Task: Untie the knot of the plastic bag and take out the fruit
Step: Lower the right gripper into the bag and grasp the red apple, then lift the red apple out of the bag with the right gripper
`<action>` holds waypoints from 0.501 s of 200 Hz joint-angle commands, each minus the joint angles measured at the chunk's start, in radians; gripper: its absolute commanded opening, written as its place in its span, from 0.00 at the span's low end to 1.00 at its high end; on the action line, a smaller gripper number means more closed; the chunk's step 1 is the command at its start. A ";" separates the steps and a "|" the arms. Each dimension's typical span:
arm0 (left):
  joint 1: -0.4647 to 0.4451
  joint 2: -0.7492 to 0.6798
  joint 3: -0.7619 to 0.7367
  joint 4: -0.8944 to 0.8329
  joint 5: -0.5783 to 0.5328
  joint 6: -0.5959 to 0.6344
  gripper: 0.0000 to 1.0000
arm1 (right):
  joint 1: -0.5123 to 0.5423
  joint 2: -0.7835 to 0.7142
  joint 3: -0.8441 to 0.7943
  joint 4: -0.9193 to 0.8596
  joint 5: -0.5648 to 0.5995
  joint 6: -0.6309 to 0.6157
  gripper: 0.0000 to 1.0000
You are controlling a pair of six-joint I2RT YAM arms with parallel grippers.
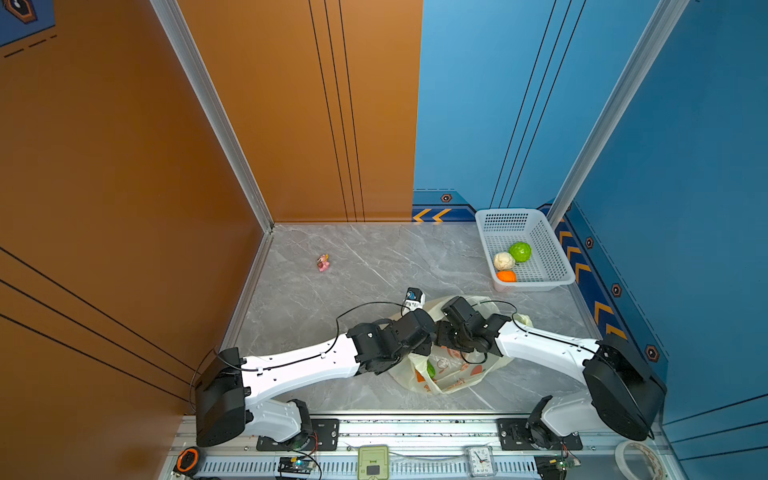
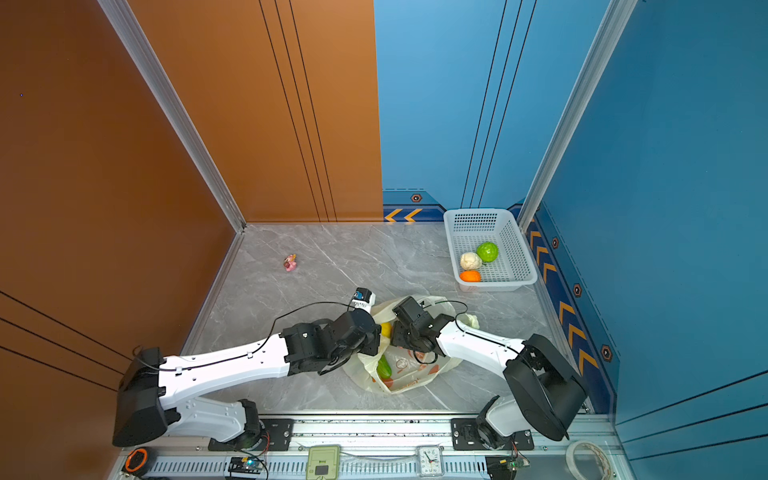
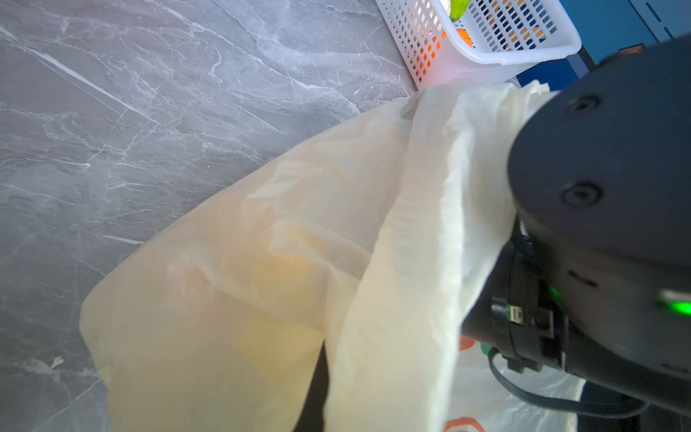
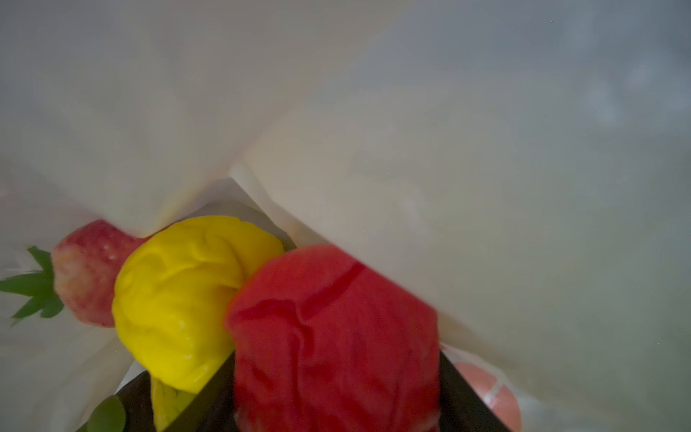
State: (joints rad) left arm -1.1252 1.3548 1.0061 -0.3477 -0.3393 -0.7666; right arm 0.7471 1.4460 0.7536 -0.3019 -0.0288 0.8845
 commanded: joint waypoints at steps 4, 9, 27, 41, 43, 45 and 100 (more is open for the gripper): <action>-0.009 0.002 0.017 -0.008 -0.013 0.008 0.00 | -0.018 0.005 0.021 0.002 0.002 -0.027 0.73; -0.010 0.001 0.017 -0.008 -0.014 0.006 0.00 | -0.019 0.008 0.030 -0.005 0.002 -0.029 0.74; -0.013 0.002 0.017 -0.008 -0.016 0.004 0.00 | -0.023 0.025 0.061 -0.031 -0.003 -0.027 0.75; -0.015 0.005 0.017 -0.008 -0.018 0.004 0.00 | -0.023 0.038 0.077 -0.048 -0.020 -0.019 0.76; -0.015 0.006 0.017 -0.008 -0.017 0.004 0.00 | -0.023 0.040 0.079 -0.052 -0.022 -0.017 0.76; -0.015 0.006 0.016 -0.008 -0.018 0.004 0.00 | -0.023 0.042 0.080 -0.055 -0.025 -0.016 0.76; -0.014 0.013 0.017 -0.011 -0.022 -0.001 0.00 | -0.014 0.057 0.084 -0.059 -0.039 0.019 0.68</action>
State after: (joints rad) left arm -1.1328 1.3552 1.0061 -0.3477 -0.3397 -0.7670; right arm 0.7292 1.4826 0.8223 -0.3340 -0.0566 0.8886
